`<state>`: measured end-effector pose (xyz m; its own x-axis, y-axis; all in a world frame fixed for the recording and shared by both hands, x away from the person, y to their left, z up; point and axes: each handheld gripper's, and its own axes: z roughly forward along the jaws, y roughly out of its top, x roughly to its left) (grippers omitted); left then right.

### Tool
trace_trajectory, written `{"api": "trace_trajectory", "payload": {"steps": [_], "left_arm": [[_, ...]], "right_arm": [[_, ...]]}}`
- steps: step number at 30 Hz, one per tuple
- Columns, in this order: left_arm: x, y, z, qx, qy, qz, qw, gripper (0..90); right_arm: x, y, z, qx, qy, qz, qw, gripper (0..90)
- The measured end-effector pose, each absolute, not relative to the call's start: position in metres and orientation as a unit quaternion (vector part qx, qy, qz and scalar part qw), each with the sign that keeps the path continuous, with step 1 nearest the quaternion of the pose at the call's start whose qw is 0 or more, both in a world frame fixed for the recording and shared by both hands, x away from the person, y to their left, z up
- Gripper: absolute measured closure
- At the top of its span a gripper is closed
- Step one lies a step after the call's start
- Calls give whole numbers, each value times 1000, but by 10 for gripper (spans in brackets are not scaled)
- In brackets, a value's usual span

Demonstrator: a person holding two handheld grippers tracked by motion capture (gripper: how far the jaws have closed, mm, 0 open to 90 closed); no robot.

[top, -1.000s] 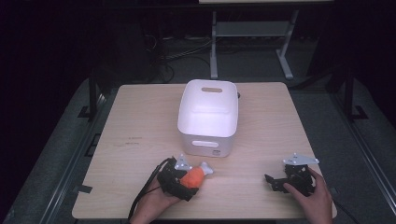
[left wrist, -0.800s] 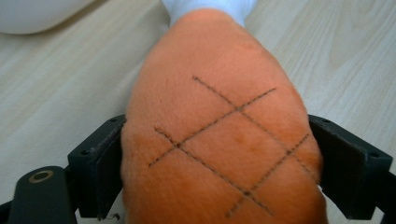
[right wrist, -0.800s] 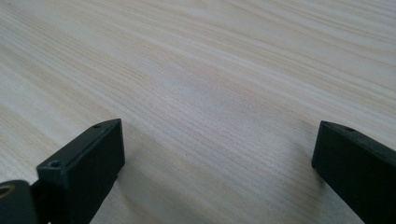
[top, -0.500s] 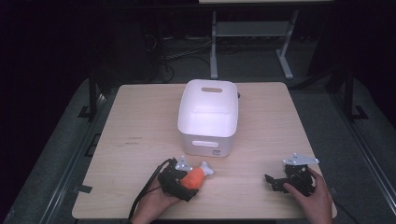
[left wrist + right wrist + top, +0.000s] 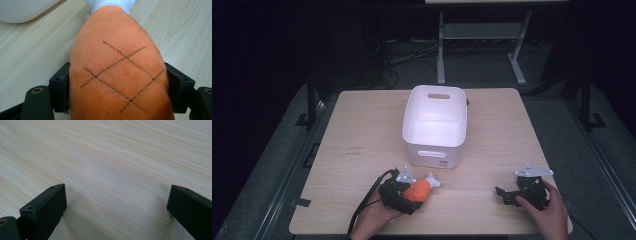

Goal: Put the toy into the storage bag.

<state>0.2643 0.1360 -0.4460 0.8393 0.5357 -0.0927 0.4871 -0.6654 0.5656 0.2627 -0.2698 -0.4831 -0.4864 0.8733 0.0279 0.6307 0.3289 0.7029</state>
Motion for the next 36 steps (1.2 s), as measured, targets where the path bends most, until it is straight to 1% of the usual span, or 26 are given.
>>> {"api": "trace_trajectory", "payload": {"steps": [18, 36], "left_arm": [[260, 152, -420, 903, 271, 42, 330, 233], [264, 169, -379, 895, 266, 49, 354, 235]], "right_arm": [[263, -270, -483, 473, 794, 334, 181, 19], [263, -270, -483, 473, 795, 334, 181, 18]]}}
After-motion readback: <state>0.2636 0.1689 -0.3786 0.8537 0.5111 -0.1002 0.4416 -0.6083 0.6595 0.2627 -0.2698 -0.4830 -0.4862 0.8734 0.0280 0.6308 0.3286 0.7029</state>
